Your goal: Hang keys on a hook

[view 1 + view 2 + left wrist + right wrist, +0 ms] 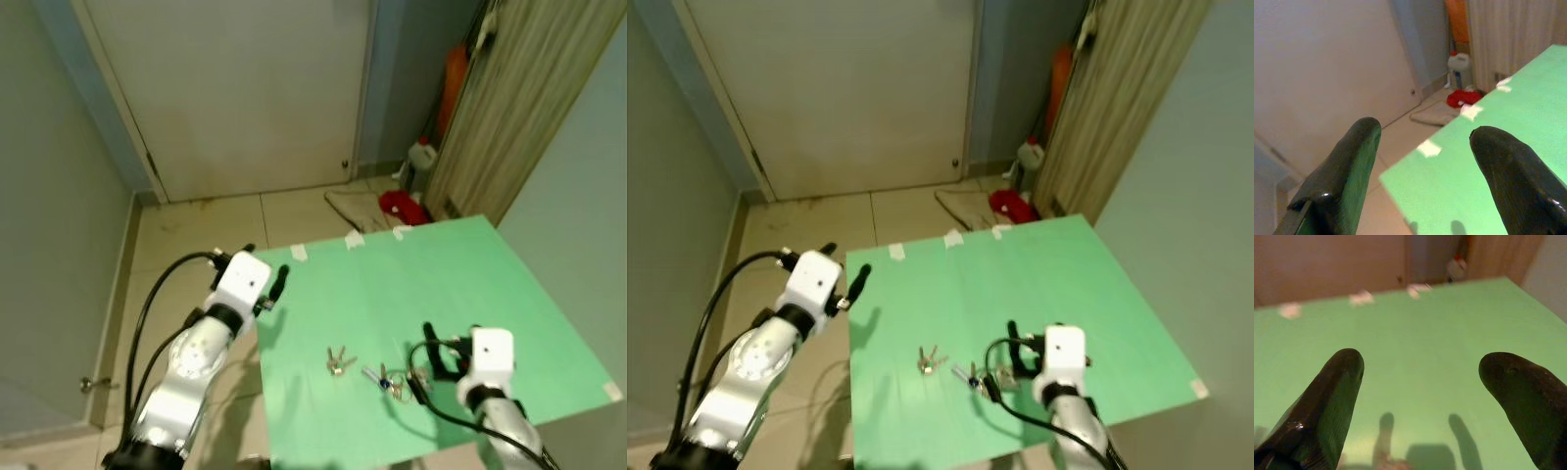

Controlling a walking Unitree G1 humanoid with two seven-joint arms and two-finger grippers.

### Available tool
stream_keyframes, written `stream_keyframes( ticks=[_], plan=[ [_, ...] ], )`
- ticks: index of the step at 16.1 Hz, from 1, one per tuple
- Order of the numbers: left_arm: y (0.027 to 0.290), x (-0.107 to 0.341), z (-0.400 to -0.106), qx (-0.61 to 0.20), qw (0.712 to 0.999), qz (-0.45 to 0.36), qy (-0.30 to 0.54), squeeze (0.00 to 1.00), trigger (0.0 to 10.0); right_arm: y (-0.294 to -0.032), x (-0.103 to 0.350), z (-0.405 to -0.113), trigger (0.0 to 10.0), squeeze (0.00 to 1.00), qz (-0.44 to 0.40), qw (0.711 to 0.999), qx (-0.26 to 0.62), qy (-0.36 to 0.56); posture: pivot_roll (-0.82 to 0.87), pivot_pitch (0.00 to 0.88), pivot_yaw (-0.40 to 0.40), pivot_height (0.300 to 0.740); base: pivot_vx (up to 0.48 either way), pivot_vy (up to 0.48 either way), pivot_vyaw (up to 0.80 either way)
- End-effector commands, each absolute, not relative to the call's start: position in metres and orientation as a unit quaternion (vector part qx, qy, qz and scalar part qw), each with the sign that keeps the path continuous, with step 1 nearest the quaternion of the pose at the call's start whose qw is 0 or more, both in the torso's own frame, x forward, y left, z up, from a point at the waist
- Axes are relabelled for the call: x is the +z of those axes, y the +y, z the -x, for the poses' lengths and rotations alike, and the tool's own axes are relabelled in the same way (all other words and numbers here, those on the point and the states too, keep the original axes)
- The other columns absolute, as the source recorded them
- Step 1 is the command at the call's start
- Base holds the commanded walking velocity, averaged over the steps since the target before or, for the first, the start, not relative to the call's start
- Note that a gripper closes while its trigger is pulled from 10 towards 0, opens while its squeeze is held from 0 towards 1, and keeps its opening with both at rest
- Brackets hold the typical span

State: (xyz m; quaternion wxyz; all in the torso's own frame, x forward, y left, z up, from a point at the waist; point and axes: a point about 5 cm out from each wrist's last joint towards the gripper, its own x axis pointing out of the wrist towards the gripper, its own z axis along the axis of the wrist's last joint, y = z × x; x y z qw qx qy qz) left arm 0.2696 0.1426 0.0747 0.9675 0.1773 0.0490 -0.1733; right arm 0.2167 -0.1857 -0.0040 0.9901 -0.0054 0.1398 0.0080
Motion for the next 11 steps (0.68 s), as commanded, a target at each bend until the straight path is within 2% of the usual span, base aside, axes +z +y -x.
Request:
stream_keyframes(
  ticks=[1,6,11],
  plan=[
    [0.145,0.077,-0.268,-0.168,0.969,-0.175,0.051,0.0,10.0,-0.178,0.002,-0.223,10.0,0.0,0.01,0.99,0.017,0.137,-0.06,0.042,0.002,0.74,0.0,0.0,0.0],
    [0.162,0.081,-0.259,-0.157,0.967,-0.194,0.055,0.0,10.0,-0.161,-0.002,-0.233,10.0,0.0,-0.031,0.985,0.019,0.17,0.0,0.094,0.013,0.74,0.0,0.0,0.0],
    [0.196,0.103,-0.219,-0.151,0.959,-0.23,0.071,0.0,10.0,-0.145,-0.013,-0.245,10.0,0.0,0.003,0.981,0.015,0.191,0.16,0.238,0.073,0.74,0.0,0.0,0.0]
  ],
)
